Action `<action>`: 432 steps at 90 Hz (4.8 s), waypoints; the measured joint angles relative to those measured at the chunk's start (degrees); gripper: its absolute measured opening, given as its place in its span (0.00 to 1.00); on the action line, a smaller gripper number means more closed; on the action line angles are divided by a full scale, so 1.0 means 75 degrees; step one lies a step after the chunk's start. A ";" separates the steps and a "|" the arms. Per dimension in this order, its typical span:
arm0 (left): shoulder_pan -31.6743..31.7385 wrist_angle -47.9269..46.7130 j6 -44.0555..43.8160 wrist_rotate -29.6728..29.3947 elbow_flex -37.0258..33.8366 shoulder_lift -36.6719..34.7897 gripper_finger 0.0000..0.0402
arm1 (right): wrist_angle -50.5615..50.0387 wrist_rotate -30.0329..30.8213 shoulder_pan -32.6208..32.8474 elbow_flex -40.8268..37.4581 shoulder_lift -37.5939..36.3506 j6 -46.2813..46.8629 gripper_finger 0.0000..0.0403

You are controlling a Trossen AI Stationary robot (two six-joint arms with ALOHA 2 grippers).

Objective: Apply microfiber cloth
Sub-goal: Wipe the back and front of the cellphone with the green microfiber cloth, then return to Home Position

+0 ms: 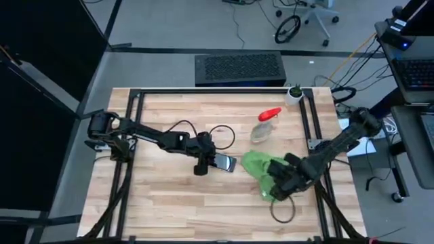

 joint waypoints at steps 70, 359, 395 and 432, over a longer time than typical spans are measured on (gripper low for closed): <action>0.0015 -0.0184 0.0069 0.0006 0.0000 -0.0106 0.46 | 0.0663 -0.0219 0.0470 0.0027 0.0432 -0.0149 0.55; 0.1207 0.4021 -0.0216 0.2406 -0.3051 -0.3373 0.00 | 0.8354 -0.0198 -0.4095 -0.7647 -1.0383 -0.9605 0.02; 0.0847 0.4424 -0.0216 0.1313 -0.4478 -0.5512 0.00 | 0.8324 -0.0458 -0.4091 -0.7653 -1.0264 -0.9550 0.02; 0.0061 0.4344 -0.0600 0.0627 -0.6537 -0.8259 0.00 | 0.8327 -0.0453 -0.4091 -0.7653 -1.0261 -0.9550 0.02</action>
